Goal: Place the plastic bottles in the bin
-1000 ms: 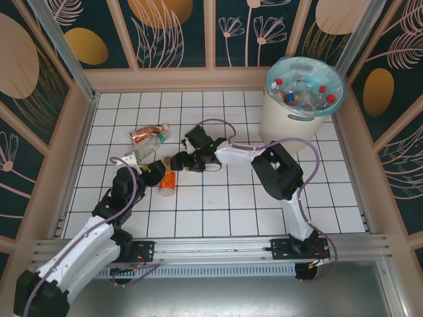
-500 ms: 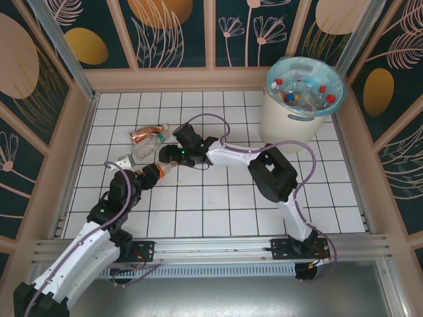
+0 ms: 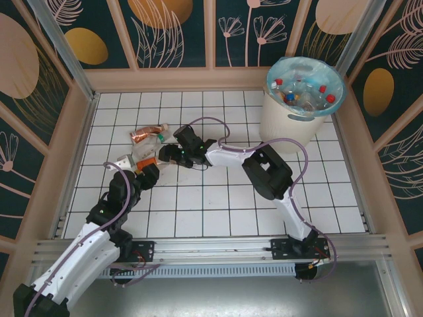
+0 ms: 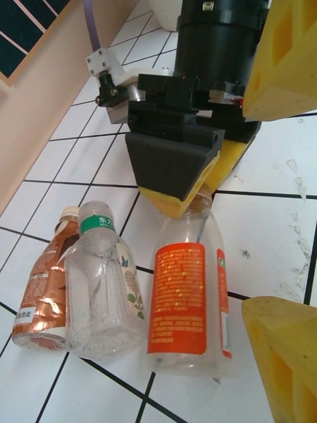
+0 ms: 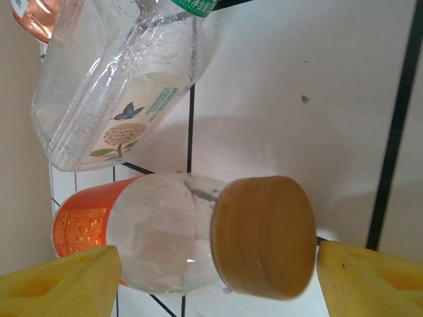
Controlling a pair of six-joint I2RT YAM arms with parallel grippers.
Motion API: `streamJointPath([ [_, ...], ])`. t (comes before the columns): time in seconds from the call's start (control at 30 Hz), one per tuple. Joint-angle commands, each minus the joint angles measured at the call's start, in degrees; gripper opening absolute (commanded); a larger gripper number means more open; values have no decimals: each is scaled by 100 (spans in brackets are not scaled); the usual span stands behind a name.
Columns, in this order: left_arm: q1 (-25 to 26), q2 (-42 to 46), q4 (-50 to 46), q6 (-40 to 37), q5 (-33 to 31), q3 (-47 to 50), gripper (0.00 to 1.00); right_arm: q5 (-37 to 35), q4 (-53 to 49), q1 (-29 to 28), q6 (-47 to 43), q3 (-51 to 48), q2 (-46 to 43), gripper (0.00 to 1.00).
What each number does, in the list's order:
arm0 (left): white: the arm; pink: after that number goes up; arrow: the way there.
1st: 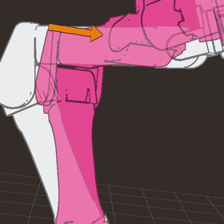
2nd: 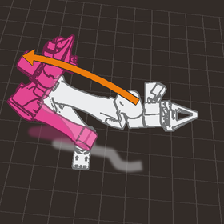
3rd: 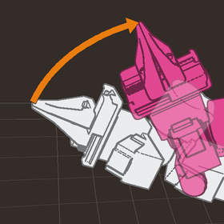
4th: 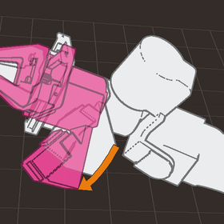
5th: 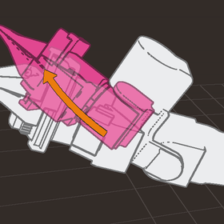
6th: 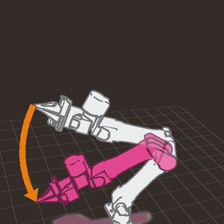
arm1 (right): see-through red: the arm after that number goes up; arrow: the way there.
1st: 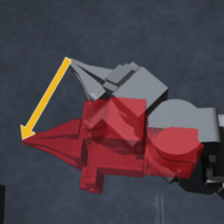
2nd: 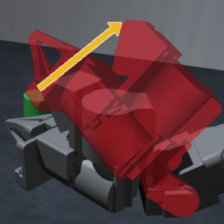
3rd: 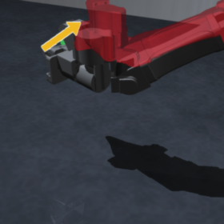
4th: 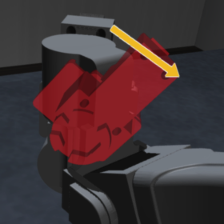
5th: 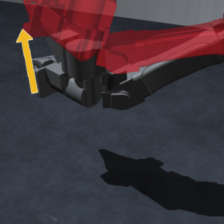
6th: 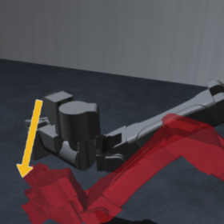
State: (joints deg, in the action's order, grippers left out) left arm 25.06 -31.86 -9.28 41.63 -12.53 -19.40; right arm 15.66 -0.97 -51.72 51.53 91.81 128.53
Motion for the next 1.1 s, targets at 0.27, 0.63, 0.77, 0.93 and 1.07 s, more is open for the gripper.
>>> streamJointPath([
  [0.27, -36, -112, 142, -7, -166, 135, 73, 407, 1723, 163, 1229, -860, 194, 76],
  [0.63, -390, -2741, 1237, -474, 172, -762, 64, 359, 1951, 262, 1516, -858, 286, 76],
  [0.77, -787, -2930, 1451, -410, 387, -884, 56, 411, 1820, 303, 1428, -709, 367, 76],
  [0.93, -1107, -3026, 1564, -452, 478, -1048, 54, 473, 1636, 325, 1356, -436, 516, 75],
  [1.07, -1368, -3514, 1786, -407, 785, -1074, 52, 482, 1444, 347, 1269, -153, 666, 75],
])
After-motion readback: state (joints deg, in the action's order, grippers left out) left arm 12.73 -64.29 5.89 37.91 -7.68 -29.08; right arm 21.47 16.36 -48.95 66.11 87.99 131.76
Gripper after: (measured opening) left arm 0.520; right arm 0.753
